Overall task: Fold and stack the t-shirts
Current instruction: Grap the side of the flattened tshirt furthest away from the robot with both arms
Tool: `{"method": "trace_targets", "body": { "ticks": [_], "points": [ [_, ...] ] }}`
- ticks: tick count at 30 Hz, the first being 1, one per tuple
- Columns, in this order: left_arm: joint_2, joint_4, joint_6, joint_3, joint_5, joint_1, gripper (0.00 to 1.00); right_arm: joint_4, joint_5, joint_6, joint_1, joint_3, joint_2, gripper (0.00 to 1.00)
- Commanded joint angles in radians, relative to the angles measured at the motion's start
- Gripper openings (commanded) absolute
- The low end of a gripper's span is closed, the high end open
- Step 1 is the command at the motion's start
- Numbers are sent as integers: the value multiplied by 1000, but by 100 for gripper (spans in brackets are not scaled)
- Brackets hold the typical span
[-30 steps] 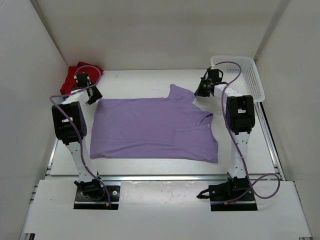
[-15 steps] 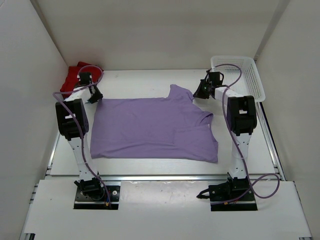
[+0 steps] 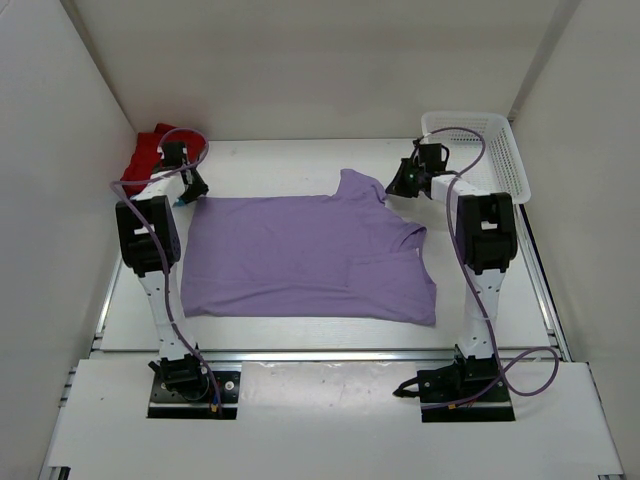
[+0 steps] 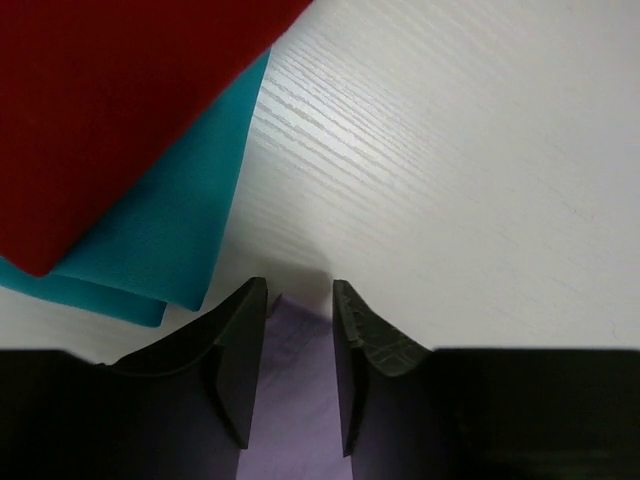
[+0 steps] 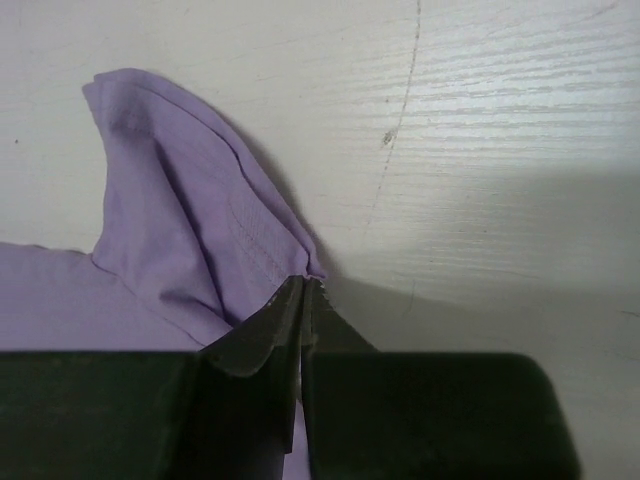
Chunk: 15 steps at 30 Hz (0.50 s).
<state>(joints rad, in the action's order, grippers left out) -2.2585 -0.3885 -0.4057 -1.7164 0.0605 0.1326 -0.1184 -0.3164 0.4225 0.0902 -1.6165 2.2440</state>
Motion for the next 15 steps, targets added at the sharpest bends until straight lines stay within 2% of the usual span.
{"method": "trace_targets", "body": {
  "ticks": [1,4,12,15],
  "points": [
    [-1,-23,-1,-43,5,-8,42,46,-15,-1,-6,1,-76,0],
    [-15,-30,2,-57,7,-8,34,55,-18,1,-9,12,-81,0],
    [-9,-38,-2,-45,18,-1,1,68,-33,19,-20,20,-95,0],
    [28,-20,-1,-17,24,-5,0,54,-36,16,-20,12,-103,0]
  ]
}}
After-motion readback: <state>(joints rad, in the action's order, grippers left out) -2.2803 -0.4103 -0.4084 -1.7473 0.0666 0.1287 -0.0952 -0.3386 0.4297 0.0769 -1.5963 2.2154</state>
